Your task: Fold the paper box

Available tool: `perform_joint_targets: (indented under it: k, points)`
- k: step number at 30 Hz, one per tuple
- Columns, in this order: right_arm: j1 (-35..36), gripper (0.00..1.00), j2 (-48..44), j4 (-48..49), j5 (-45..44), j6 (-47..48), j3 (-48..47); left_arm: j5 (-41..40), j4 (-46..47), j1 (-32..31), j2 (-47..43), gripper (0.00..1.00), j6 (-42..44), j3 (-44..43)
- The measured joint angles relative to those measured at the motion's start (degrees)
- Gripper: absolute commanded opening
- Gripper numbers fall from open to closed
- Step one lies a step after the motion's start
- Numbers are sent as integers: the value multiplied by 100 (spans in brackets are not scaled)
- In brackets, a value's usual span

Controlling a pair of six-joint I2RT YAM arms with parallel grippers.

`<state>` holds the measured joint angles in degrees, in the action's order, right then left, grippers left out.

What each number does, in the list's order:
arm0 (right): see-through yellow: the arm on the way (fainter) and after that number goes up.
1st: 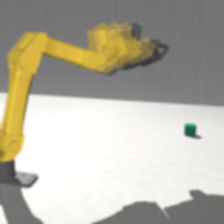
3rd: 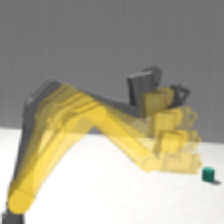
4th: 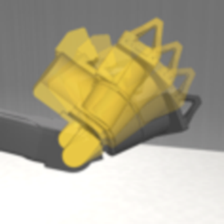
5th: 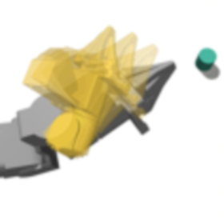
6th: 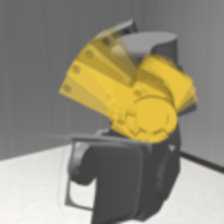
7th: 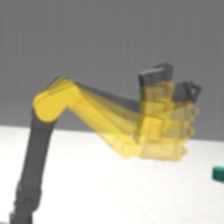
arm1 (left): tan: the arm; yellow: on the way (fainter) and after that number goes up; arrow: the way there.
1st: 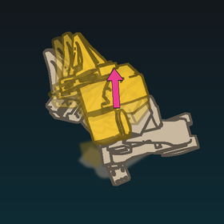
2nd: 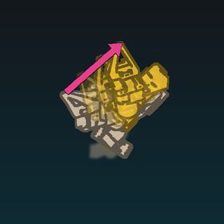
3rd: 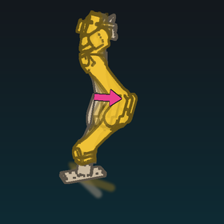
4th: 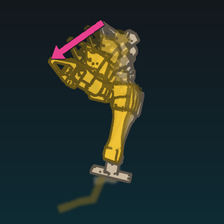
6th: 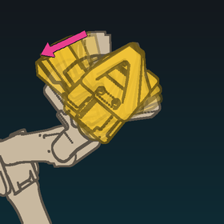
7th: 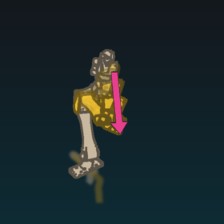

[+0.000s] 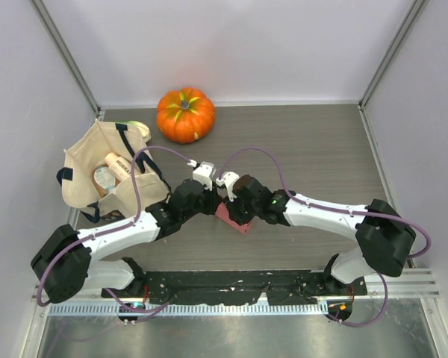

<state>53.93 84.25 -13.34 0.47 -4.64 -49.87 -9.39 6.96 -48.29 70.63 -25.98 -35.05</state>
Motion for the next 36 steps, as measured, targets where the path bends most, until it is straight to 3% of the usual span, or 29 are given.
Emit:
perform_joint_targets:
  k: [10, 22, 29, 36]
  points:
    - [-4, 28, 26, -7, -39, -57, -20, 0, -173, 20, 168, 0, 111, -184]
    - [22, 32, 87, -96, -179, -22, -105, -15, -210, 42, 85, 0, 116, -101]
    - [44, 48, 131, -289, -407, 96, -166, -26, -35, -2, 7, 0, 350, 131]
    - [46, 51, 131, -450, -435, 94, -142, -48, 98, -9, 7, 0, 365, 188]
